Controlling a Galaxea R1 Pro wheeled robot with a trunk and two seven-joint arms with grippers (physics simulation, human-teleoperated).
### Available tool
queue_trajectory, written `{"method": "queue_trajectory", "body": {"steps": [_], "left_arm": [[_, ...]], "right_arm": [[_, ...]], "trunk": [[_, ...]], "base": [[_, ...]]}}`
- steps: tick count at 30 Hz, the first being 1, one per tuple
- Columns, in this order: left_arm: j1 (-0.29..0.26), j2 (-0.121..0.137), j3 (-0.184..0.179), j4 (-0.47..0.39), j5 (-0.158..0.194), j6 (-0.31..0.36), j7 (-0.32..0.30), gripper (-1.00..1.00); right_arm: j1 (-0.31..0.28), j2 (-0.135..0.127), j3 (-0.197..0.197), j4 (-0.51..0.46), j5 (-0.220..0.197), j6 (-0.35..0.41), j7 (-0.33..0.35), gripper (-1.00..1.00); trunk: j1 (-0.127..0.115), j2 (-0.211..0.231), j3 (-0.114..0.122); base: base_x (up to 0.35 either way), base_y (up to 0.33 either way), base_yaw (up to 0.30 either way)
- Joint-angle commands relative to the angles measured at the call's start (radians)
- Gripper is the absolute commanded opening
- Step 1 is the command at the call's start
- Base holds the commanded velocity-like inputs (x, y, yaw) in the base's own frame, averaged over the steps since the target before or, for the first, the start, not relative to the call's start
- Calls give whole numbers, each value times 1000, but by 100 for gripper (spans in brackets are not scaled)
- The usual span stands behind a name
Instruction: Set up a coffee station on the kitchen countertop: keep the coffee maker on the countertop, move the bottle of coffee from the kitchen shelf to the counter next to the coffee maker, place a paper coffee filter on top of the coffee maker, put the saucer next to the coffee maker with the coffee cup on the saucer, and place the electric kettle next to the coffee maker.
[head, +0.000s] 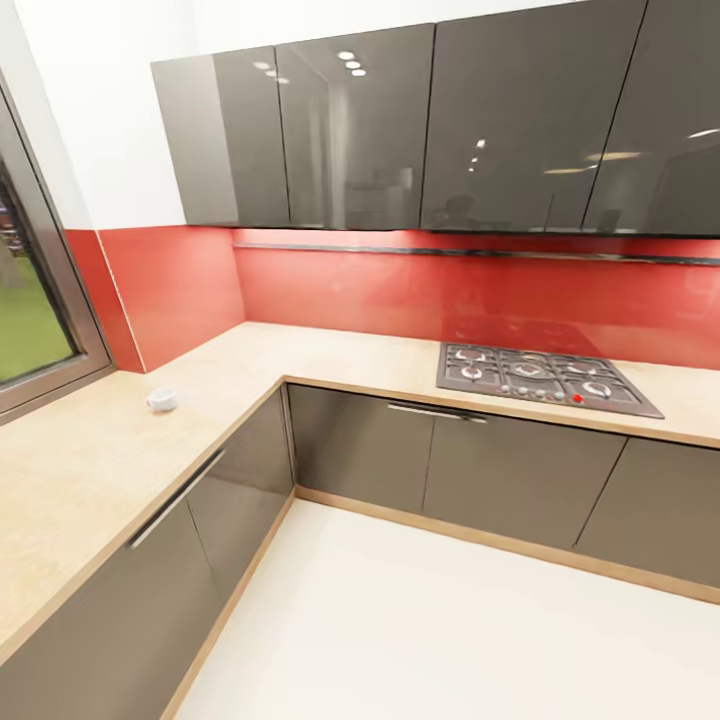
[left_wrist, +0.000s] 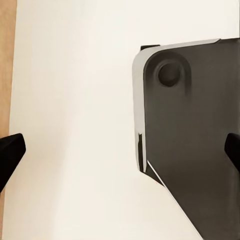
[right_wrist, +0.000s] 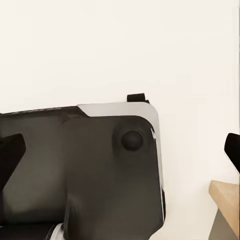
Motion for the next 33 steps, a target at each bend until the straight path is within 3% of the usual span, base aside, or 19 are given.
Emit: {"method": "queue_trajectory", "body": {"steps": [1, 33], "left_arm": [[0, 0, 8, -2, -6, -2, -7, 100], [0, 1, 8, -2, -6, -3, -7, 100]], "right_arm": [[-1, 0, 7, 1, -11, -3, 5, 100], [-1, 1, 5, 1, -15, -3, 5, 100]], "trunk": [[1, -2, -2], [1, -2, -2]], "base": [[316, -119, 0], [298, -145, 0]]}}
